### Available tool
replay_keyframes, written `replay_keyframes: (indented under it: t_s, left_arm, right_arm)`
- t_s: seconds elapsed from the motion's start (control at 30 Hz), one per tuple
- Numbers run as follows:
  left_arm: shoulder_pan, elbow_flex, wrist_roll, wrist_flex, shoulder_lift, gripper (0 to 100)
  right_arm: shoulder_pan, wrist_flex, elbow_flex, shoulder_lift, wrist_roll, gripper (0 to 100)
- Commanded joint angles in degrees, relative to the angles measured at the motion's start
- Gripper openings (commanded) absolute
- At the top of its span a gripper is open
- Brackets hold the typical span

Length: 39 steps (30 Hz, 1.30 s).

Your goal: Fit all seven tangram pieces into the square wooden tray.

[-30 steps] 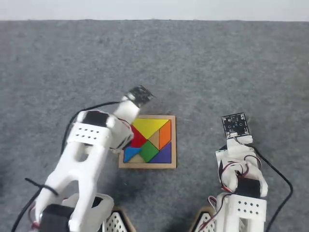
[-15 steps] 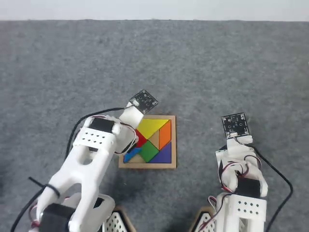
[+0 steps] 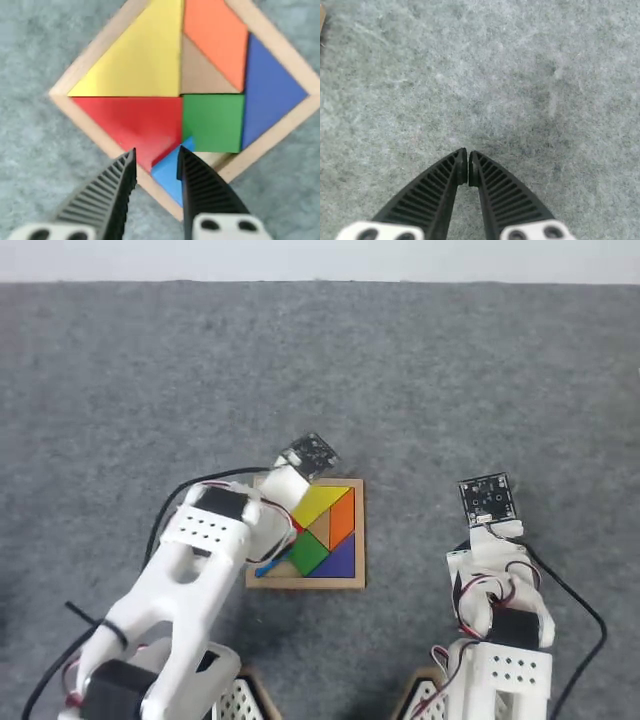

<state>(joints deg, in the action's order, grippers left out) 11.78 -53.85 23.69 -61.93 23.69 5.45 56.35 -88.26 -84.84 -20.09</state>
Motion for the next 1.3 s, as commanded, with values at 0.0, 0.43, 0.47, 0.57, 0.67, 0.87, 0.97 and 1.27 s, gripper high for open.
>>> replay_keyframes:
  t_s: [0.0, 0.43, 0.47, 0.57, 0.67, 0.87, 0.97, 1.27]
  left_arm:
    - [2.99, -0.31, -2.02, 0.97, 1.41, 14]
    - [-1.32, 2.42, -6.33, 3.34, 1.41, 14]
    - [-1.93, 2.68, -6.68, 3.6, 1.32, 14]
    - [-3.16, 3.12, -8.09, 3.69, 0.62, 14]
    - [-4.31, 4.97, -8.18, 3.34, -3.43, 14]
    - [-3.78, 5.05, -7.82, 3.08, -7.03, 13]
    - [-3.25, 4.18, -7.3, 2.2, -5.01, 13]
    - [3.87, 3.38, -6.59, 1.58, -8.26, 14]
  right_arm:
    - [0.31, 0.57, 0.44, -0.84, -0.62, 0.9]
    - [0.31, 0.66, 0.44, -0.92, -0.62, 0.9]
    - [0.31, 0.66, 0.44, -0.92, -0.62, 0.9]
    - [0.31, 0.66, 0.44, -0.92, -0.62, 0.9]
    - [0.31, 0.66, 0.44, -0.92, -0.62, 0.9]
    - [0.31, 0.57, 0.44, -0.92, -0.62, 0.9]
    - [0.31, 0.48, 0.44, -0.92, -0.62, 0.9]
    - [0.31, 0.57, 0.44, -0.92, -0.7, 0.9]
